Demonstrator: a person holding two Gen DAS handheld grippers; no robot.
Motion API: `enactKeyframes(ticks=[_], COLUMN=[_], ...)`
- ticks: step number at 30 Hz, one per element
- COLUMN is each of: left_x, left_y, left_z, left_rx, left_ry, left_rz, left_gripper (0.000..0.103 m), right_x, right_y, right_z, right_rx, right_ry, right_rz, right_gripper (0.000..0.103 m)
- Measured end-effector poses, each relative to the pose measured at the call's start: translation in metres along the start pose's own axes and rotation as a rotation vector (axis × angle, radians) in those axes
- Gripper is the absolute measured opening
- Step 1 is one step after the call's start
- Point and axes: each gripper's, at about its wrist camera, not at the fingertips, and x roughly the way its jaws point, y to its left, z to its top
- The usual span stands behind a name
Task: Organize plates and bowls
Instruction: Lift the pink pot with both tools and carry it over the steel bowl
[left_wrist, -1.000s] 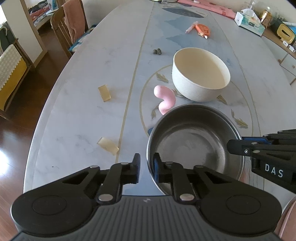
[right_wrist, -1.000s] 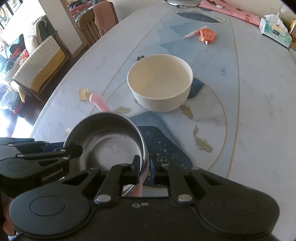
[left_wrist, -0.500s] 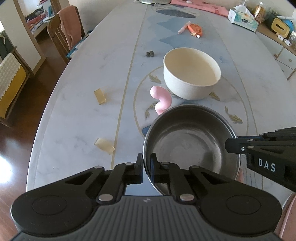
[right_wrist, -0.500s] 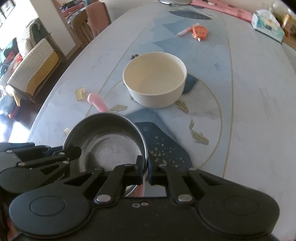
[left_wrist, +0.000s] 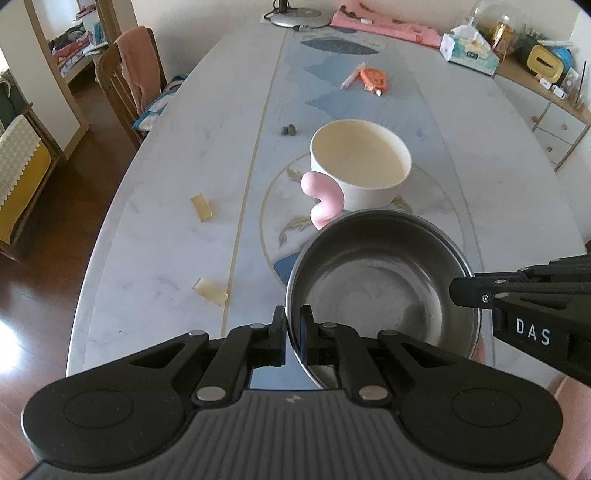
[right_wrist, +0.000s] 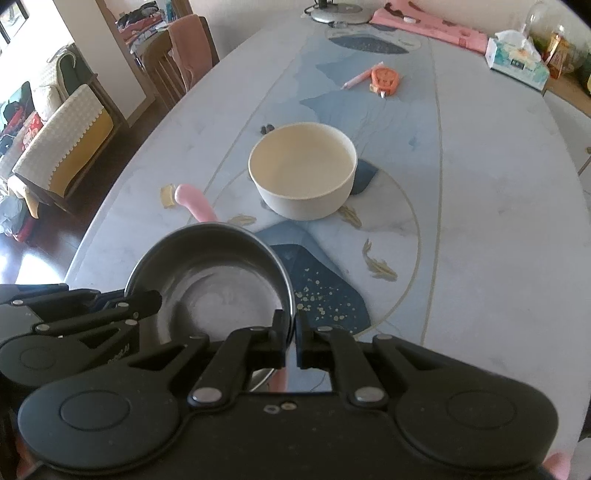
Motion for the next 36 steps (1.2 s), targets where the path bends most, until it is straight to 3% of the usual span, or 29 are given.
enactKeyframes(ticks=[19, 36], left_x=[-0.069, -0.076], left_y=[-0.011, -0.008], left_z=[-0.03, -0.091], left_rx=[0.024, 0.035], left_ry=[-0.019, 0.041], left_rz=[-0.012, -0.034], left_gripper=[0.006, 0.006], right_x=[-0.064, -0.07], right_y=[0.013, 0.03], right_z=[-0.038, -0.1], right_rx=[-0.014, -0.01], right_ry=[-0.052, -0.005], right_rz=[0.007, 0.011], right_gripper=[0.006, 0.006])
